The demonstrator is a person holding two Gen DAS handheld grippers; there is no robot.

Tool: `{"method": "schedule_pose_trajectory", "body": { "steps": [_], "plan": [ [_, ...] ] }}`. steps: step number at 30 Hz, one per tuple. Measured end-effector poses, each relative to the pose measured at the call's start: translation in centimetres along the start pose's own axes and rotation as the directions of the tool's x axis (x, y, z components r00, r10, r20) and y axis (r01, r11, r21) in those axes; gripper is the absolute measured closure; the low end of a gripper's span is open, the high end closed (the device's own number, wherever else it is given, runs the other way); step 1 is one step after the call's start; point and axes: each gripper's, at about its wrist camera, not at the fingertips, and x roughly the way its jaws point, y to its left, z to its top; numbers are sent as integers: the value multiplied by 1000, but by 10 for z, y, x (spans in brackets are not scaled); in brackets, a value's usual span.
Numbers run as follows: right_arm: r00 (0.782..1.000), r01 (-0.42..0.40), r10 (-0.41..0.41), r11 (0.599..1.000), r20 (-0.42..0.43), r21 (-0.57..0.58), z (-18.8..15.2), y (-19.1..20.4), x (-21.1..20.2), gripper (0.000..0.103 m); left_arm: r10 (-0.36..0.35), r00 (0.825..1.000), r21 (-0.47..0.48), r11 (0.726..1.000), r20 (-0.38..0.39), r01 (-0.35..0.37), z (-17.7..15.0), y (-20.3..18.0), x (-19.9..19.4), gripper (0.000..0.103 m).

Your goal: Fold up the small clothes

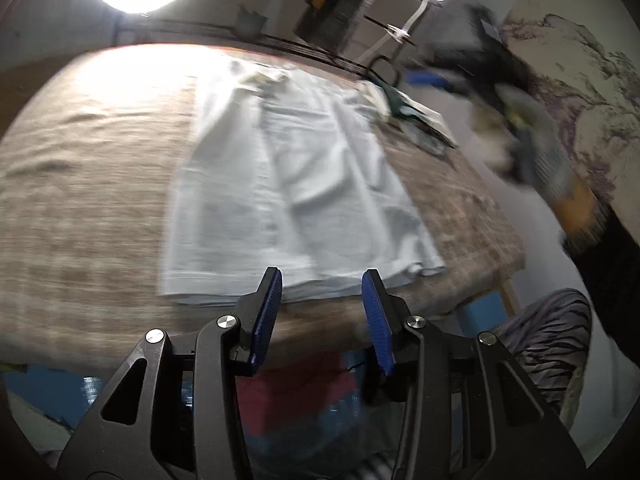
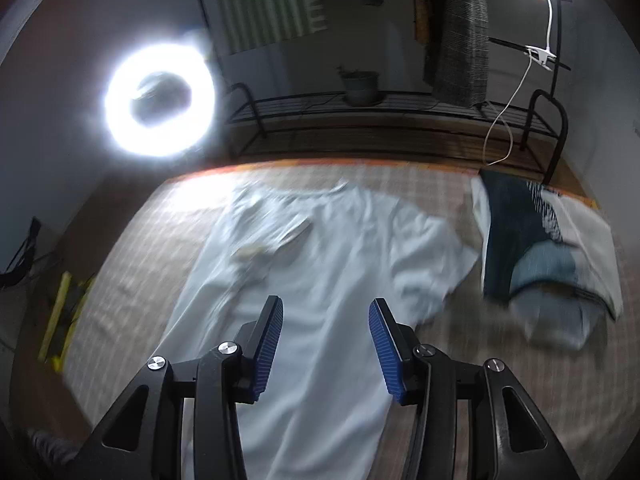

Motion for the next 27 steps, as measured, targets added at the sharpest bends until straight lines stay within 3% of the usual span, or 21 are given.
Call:
{"method": "schedule_pose_trajectory", "body": {
  "steps": [4, 8, 13, 24, 26, 27],
  "plan": [
    [995, -82, 80, 996, -51, -19, -61, 33, -25, 55, 109, 994, -27, 994, -6, -109, -1, 32, -11, 62],
    [984, -129, 123, 991, -132, -39, -118, 72, -23, 63, 189, 981, -43, 981, -42, -191, -5, 59, -3, 62],
    [952, -212, 186, 974, -244, -85, -166, 126, 9, 71, 195, 980, -91, 976, -42, -198, -10, 68, 1, 62],
    [941, -222, 140, 942, -307, -250, -191, 186, 41, 72, 216, 976, -122, 968, -28, -218, -8, 72, 3, 62],
    [944, -189, 97, 942, -316, -277, -195, 194, 48, 78, 220, 975, -121, 968, -22, -221, -8, 72, 1, 62],
    [942, -177, 80, 943, -326, -282, -197, 195, 51, 86, 222, 975, -121, 967, -19, -223, -8, 73, 0, 62]
  ]
}}
